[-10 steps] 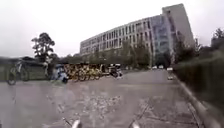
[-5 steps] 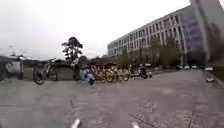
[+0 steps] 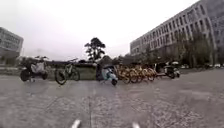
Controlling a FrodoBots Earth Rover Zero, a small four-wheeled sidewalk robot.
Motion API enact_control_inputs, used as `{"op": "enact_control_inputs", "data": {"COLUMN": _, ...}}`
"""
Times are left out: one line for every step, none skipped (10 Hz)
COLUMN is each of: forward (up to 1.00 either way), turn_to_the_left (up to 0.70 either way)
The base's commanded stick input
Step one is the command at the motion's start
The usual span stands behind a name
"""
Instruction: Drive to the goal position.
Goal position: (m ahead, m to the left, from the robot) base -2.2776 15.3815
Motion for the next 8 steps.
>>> {"op": "enact_control_inputs", "data": {"forward": 0.70, "turn_to_the_left": 0.35}}
{"op": "enact_control_inputs", "data": {"forward": 0.70, "turn_to_the_left": 0.35}}
{"op": "enact_control_inputs", "data": {"forward": 0.70, "turn_to_the_left": 0.35}}
{"op": "enact_control_inputs", "data": {"forward": 0.70, "turn_to_the_left": 0.35}}
{"op": "enact_control_inputs", "data": {"forward": 0.70, "turn_to_the_left": 0.35}}
{"op": "enact_control_inputs", "data": {"forward": 0.70, "turn_to_the_left": 0.35}}
{"op": "enact_control_inputs", "data": {"forward": 0.70, "turn_to_the_left": 0.35}}
{"op": "enact_control_inputs", "data": {"forward": 0.70, "turn_to_the_left": 0.35}}
